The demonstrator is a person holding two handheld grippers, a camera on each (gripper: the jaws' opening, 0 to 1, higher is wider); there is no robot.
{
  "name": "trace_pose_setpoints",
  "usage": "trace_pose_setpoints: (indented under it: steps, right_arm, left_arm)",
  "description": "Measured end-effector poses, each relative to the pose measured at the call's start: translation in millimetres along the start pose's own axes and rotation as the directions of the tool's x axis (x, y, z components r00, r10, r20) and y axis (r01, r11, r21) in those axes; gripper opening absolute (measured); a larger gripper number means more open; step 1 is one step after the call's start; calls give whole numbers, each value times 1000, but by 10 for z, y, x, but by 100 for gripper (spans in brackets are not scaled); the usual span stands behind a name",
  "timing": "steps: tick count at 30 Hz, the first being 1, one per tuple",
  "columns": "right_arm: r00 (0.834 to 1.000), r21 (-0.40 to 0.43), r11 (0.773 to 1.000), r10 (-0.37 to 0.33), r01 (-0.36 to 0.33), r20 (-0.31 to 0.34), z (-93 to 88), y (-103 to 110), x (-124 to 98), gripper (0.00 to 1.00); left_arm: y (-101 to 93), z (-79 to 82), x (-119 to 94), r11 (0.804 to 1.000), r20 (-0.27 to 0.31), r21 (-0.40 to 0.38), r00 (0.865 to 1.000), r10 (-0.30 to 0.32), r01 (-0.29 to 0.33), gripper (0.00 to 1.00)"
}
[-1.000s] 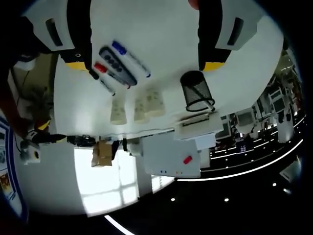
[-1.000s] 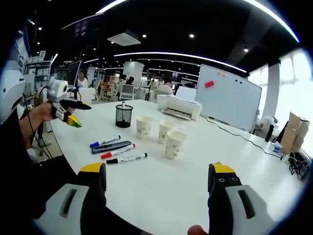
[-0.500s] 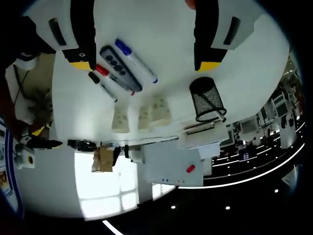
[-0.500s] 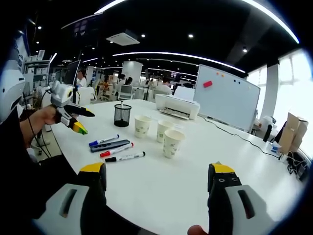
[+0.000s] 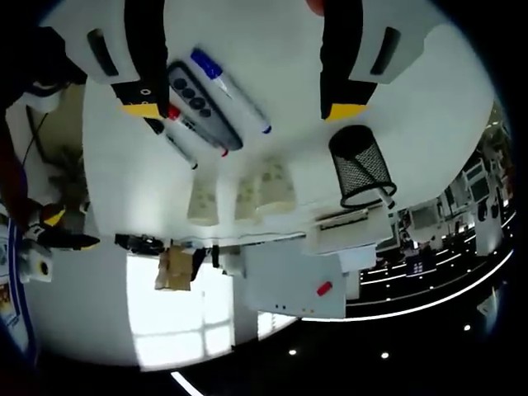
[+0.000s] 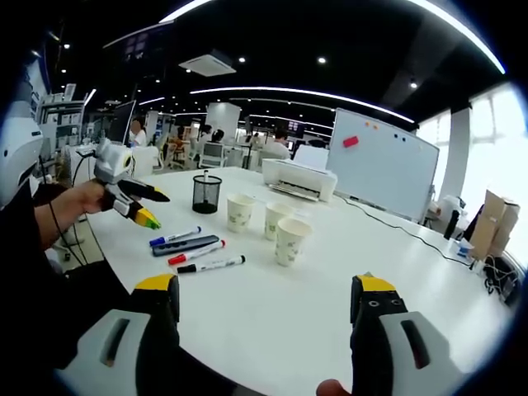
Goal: Place the scattered laser pointers and whiteboard markers into the pen holder and stack the scattered paper cups together
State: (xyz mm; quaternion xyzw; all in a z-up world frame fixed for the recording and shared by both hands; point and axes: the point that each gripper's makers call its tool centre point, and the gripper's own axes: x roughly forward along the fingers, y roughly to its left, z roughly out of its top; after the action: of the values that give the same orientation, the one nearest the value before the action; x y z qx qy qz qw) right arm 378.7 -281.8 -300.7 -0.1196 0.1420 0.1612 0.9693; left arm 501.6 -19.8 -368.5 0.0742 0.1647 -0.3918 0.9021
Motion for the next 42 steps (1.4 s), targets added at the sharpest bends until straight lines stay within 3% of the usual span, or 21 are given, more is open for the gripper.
trace_pose_setpoints:
  steps: [15,42]
  right_arm:
    - [1000,13,1000,1,-1,0,-16,-18,28,80]
    - [1000,39,999,8,-9,16,17,-21,17,80]
  left_arm:
    - [-9,68,129,1000,1,-2,1000,-14,14,77]
    - [66,39,354,1000,-26,7,1000,-17,17,76]
